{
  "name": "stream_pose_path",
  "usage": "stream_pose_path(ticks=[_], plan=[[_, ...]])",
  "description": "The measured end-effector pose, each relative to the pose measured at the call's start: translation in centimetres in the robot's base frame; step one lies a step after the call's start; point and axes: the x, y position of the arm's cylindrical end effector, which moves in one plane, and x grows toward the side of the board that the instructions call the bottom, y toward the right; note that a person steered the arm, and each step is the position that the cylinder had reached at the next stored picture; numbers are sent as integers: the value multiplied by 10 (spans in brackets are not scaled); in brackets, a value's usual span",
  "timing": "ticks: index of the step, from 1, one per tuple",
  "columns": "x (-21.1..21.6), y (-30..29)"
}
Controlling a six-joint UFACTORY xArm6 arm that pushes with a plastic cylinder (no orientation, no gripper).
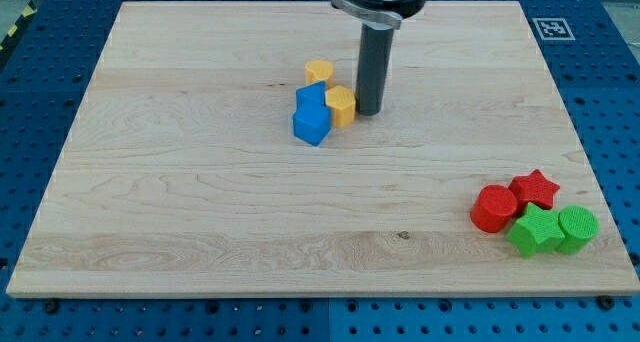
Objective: Move the yellow hexagon to the right of the blue triangle
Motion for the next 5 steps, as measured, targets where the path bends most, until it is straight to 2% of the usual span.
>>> stream_pose_path(ticks=[4, 5], plan=[[1, 0], [0, 28]])
